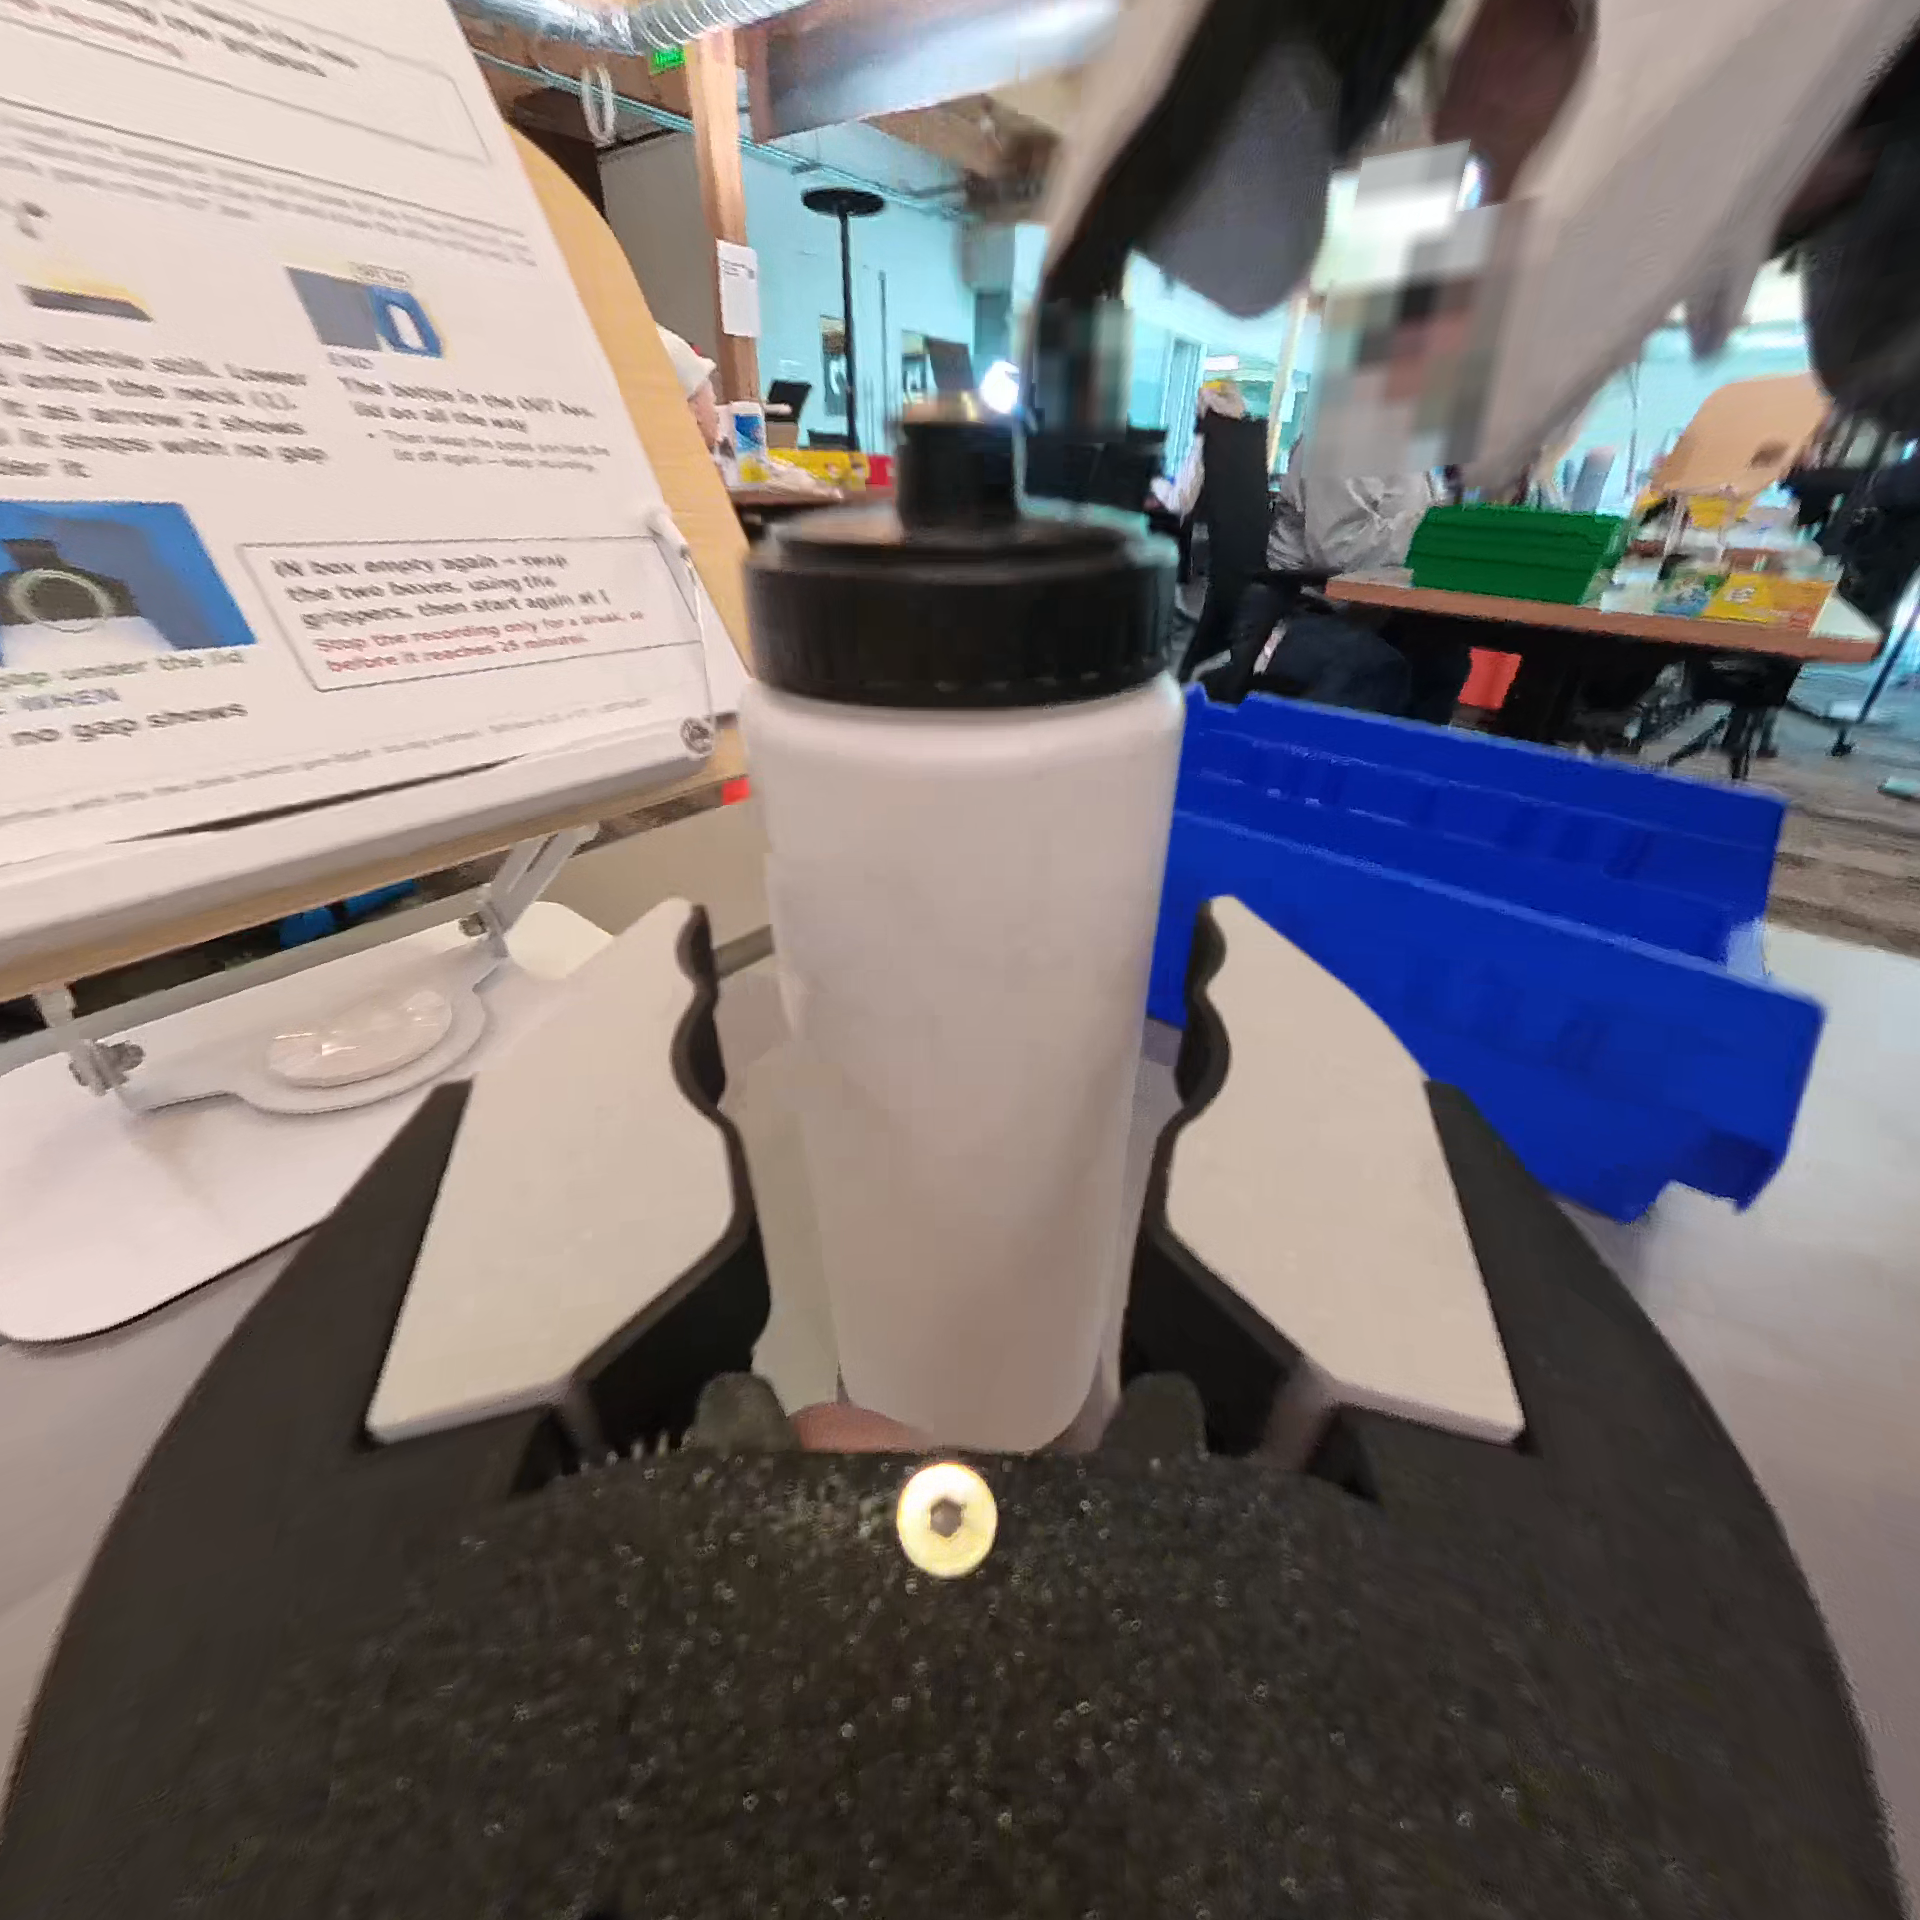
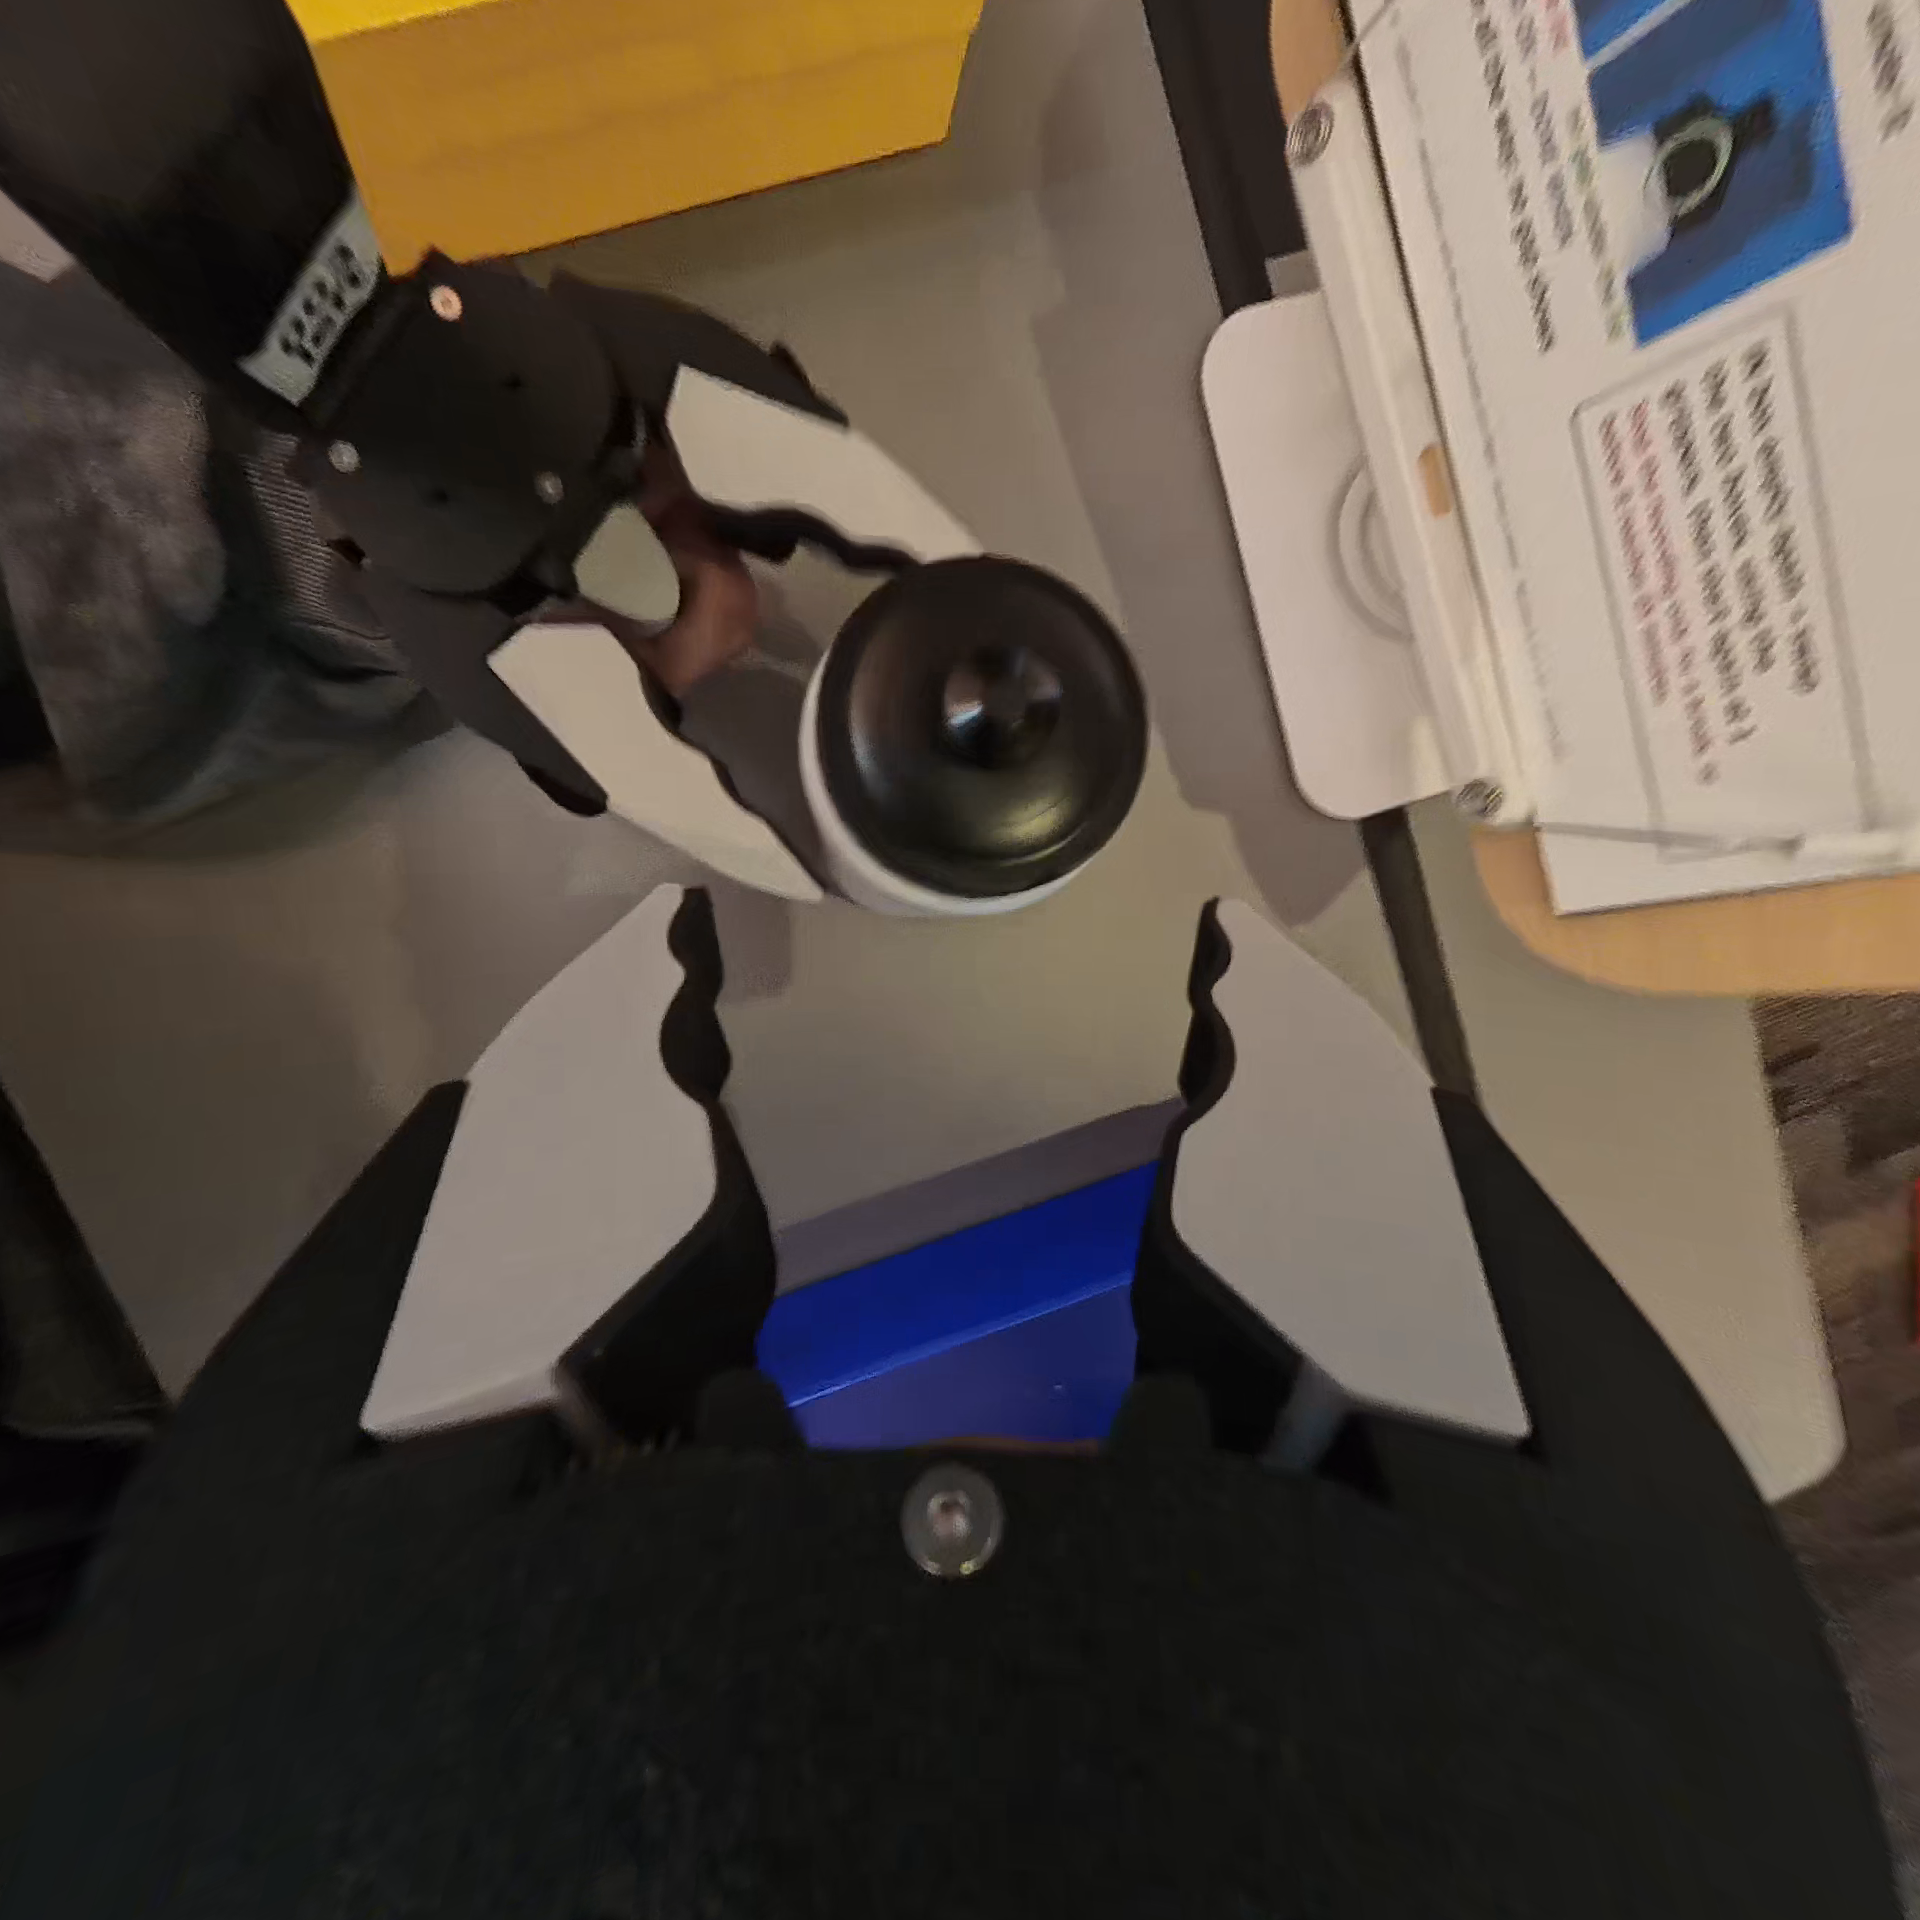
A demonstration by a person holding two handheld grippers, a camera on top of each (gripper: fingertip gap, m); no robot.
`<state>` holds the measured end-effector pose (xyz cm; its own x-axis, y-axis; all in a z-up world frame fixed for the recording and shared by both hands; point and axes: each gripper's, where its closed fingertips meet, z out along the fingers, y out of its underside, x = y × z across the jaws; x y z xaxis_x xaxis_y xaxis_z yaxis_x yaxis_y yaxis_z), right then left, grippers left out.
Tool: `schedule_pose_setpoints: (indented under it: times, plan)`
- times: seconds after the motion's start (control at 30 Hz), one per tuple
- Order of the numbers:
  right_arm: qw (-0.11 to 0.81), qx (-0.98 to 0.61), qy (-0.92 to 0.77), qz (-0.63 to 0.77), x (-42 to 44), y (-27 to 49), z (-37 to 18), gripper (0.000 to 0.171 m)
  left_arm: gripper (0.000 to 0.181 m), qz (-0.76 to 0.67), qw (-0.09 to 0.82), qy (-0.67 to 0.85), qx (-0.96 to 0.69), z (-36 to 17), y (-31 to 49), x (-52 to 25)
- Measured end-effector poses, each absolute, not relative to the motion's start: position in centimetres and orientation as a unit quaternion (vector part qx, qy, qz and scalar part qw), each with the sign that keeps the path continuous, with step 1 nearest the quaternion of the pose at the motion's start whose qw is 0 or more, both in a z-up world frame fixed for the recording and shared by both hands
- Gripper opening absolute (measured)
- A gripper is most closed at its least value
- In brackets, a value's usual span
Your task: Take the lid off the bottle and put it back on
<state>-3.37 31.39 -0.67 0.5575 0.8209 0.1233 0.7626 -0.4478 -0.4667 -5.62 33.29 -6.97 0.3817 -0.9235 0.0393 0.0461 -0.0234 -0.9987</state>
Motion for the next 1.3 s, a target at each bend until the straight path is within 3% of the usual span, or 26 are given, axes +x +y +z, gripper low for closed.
schedule_pose_setpoints:
  times: [0.13,0.2,0.5,0.77,1.03,1.3]
  plan:
    - [0.262,-0.851,-0.451,0.059,-1.8,29.7,-0.8,0.083,0.088,-0.444,0.546,0.38,-0.6,-6.3,32.8,-5.0]
    - [0.27,-0.851,-0.448,0.053,-0.8,29.1,-0.6,0.081,0.101,-0.437,0.507,0.411,-0.619,-7.5,32.5,-3.7]
    - [0.25,-0.855,-0.449,0.068,0.0,26.9,-2.0,0.08,0.091,-0.39,0.523,0.455,-0.606,-8.1,33.6,-1.5]
    - [0.245,-0.831,-0.498,0.046,-3.1,27.6,-2.2,0.076,0.089,-0.43,0.504,0.487,-0.569,-8.0,31.3,-3.0]
    - [0.183,-0.851,-0.492,0.021,-7.0,30.1,-1.7,0.084,0.088,-0.417,0.47,0.516,-0.582,-8.0,30.6,-4.5]
    - [0.139,-0.869,-0.472,0.048,-8.0,30.9,-2.1,0.073,0.087,-0.428,0.48,0.509,-0.573,-7.8,30.9,-5.5]
